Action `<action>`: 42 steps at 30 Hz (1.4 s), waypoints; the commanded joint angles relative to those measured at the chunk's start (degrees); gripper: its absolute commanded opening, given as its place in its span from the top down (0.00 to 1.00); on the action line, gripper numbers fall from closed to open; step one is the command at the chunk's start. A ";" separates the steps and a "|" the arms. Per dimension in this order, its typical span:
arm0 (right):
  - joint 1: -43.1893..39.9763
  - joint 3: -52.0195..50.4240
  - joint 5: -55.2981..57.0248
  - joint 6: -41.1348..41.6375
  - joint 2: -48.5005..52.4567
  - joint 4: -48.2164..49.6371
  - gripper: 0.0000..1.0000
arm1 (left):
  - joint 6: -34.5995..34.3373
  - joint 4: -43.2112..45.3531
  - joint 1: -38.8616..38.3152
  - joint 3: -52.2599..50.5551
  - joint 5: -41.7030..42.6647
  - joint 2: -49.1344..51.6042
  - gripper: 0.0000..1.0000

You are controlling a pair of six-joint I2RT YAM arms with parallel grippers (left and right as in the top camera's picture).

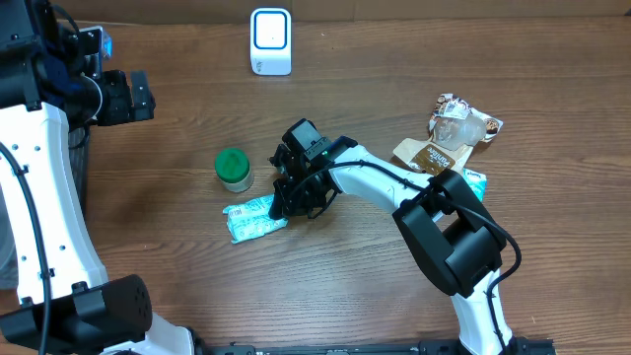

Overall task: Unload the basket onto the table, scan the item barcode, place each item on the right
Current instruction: 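Lift the mint-green pack and pull it rightward, then carry the mint-green pack back and hold it under the scanner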

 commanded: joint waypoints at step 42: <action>-24.48 0.00 -5.33 -9.46 -37.05 -14.93 0.96 | 1.27 0.09 0.04 -0.26 0.46 0.02 0.01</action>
